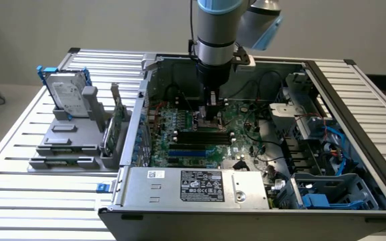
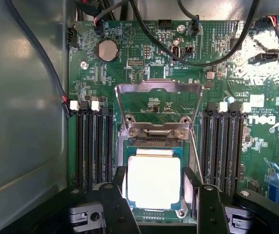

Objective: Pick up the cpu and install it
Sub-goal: 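Place the cpu into insertion slot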

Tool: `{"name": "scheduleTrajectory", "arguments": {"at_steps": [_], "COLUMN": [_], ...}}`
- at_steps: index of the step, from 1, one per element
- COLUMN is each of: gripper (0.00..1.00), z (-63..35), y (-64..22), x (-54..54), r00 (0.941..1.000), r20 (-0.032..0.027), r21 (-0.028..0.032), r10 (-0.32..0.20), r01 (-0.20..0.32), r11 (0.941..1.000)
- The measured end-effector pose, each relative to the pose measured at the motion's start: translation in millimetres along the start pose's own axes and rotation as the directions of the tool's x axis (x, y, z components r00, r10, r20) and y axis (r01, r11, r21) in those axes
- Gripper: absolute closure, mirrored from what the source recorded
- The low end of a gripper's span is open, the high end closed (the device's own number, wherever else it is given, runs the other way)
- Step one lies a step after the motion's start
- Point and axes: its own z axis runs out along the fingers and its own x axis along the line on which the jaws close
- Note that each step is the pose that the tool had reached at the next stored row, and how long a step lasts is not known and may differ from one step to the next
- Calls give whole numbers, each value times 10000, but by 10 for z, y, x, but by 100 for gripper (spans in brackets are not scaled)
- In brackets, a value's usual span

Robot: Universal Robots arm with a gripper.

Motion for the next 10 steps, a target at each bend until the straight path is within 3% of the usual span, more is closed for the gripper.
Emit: {"name": "scheduleTrajectory", "arguments": {"at_steps": [6, 10], "gripper": [45, 45], "z": [25, 50], "y": [-52, -76], "x": [4, 2], "r00": [9995, 9992], "r20": [12, -71], "r21": [-15, -30], "r10": [303, 401], "r01": [-303, -401], "r11": [9995, 9992]}}
